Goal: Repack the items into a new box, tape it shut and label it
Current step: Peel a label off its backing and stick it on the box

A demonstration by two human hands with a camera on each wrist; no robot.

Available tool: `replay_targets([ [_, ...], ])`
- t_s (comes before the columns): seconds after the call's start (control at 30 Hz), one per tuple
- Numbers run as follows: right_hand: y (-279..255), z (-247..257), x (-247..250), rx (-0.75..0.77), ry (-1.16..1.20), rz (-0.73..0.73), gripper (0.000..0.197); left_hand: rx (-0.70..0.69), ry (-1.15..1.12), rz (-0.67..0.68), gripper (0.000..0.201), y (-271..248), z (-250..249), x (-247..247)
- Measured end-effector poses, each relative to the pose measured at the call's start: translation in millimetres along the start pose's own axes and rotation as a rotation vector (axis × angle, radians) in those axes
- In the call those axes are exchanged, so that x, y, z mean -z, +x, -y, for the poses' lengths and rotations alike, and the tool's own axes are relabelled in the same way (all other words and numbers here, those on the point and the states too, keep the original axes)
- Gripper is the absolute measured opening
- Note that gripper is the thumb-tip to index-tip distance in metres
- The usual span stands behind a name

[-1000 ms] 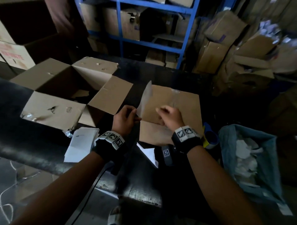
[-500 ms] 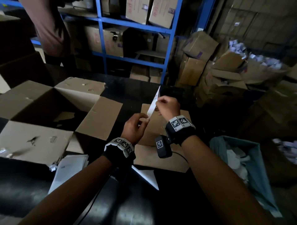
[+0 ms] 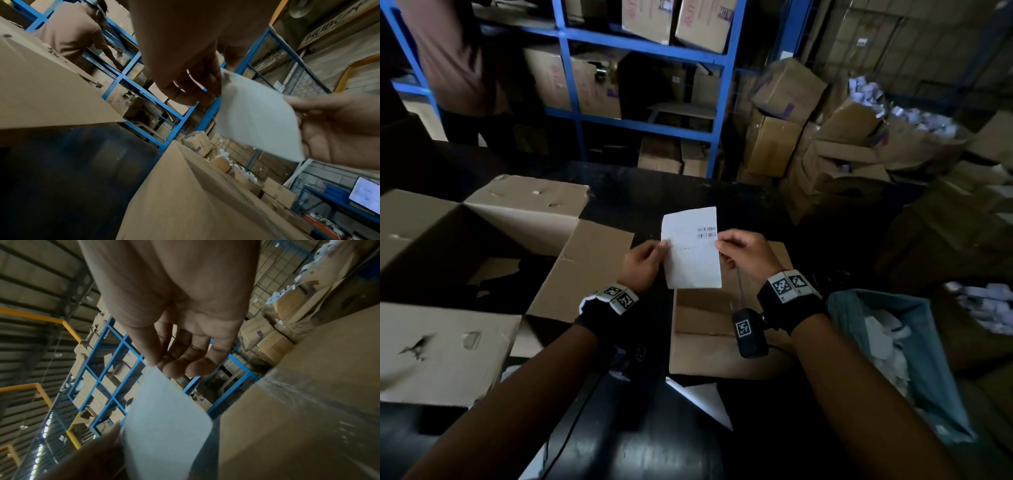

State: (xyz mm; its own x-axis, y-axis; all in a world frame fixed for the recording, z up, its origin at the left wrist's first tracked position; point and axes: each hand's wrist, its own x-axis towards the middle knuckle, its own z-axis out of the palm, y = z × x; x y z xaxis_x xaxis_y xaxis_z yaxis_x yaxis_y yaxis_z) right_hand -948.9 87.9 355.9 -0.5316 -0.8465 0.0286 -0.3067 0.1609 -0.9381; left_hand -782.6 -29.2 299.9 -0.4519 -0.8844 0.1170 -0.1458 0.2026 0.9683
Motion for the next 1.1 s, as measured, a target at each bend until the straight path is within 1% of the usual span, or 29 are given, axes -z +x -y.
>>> replay_targets([
  [0.07, -0.3, -8.0, -2.1, -0.038, -0.002, -0.051, 0.009, -0.059, 0.035, -0.011, 0.017, 3.2, -2.4, 0.3],
  [0.17, -1.4, -22.0, -5.0, -0.113, -0.016, -0.117, 0.01, -0.043, 0.067, 0.042, 0.012, 7.7, 0.4, -5.6],
  [0.27, -0.4, -33.7, -5.6, -0.19, -0.023, -0.139, 0.009, 0.02, 0.189, 0.068, 0.011, 19.6, 13.3, -14.7],
  [0.37, 4.1, -42.7, -2.4, -0.201, -0.115, -0.117, 0.008, 0.154, 0.267, 0.134, 0.01, 30.7, 21.5, -23.4],
  [0.43, 8.2, -47.9, -1.0, -0.22, -0.193, -0.099, 0.008, 0.24, 0.322, 0.193, 0.017, 32.0, 22.0, -27.9],
  [0.5, 13.1, -55.2, -1.3, -0.246, -0.285, -0.065, 0.01, 0.278, 0.379, 0.21, 0.021, 30.9, 21.0, -32.3],
  [0.6, 19.5, -63.0, -2.3, -0.27, -0.383, -0.025, 0.012, 0.251, 0.539, 0.182, 0.021, 25.6, 18.0, -39.9],
  [0.67, 23.6, -66.3, -1.4, -0.269, -0.435, 0.008, 0.013, 0.239, 0.586, 0.154, 0.024, 23.7, 19.5, -44.1],
  [0.77, 30.0, -67.3, 0.8, -0.262, -0.496, 0.043, 0.016, 0.237, 0.57, 0.112, 0.027, 24.8, 24.5, -49.1],
  [0.9, 38.3, -69.8, -0.3, -0.265, -0.557, 0.077, 0.02, 0.217, 0.553, 0.067, 0.026, 26.2, 27.5, -52.2],
  [1.1, 42.6, -72.1, -1.8, -0.271, -0.607, 0.096, 0.022, 0.174, 0.545, 0.05, 0.02, 22.8, 29.6, -54.0],
])
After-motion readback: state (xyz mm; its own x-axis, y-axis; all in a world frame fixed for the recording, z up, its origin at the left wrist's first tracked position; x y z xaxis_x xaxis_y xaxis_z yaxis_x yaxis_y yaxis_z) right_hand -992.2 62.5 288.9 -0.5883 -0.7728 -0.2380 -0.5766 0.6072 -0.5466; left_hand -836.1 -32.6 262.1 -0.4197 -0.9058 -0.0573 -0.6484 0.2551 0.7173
